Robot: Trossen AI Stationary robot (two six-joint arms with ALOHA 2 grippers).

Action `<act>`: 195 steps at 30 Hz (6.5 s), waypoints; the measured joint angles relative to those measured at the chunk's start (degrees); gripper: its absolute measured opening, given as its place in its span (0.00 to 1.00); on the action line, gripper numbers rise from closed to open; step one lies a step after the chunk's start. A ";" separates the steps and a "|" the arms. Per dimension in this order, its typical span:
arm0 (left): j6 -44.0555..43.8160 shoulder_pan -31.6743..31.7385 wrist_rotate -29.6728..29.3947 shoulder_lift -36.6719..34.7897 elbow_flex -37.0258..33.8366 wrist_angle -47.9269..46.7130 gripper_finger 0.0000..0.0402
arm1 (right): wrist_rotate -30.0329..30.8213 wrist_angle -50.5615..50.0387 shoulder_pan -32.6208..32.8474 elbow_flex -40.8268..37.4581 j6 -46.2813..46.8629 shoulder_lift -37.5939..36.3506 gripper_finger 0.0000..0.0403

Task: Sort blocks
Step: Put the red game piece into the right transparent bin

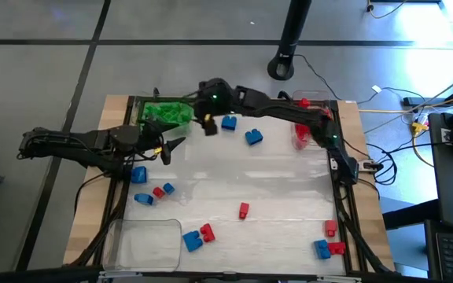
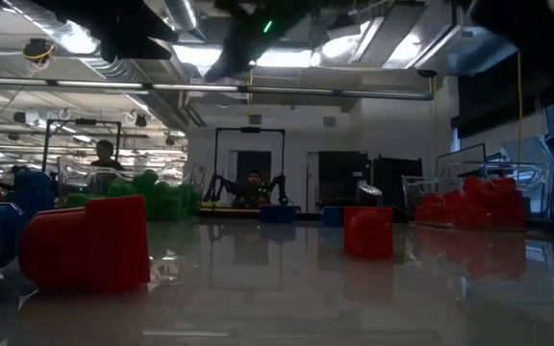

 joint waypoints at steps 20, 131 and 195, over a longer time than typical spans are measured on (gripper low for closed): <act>-1.76 -1.22 0.02 0.00 -0.01 0.02 0.65 | 10.96 -42.41 34.38 -5.44 20.96 -11.99 0.75; -5.88 -1.22 0.04 0.02 -0.01 -4.93 0.65 | 33.16 -43.69 -1.78 -46.02 22.34 -49.37 0.36; -7.43 -1.24 0.02 0.01 -0.01 -4.83 0.65 | 11.21 23.02 30.51 -62.11 21.21 -28.65 0.74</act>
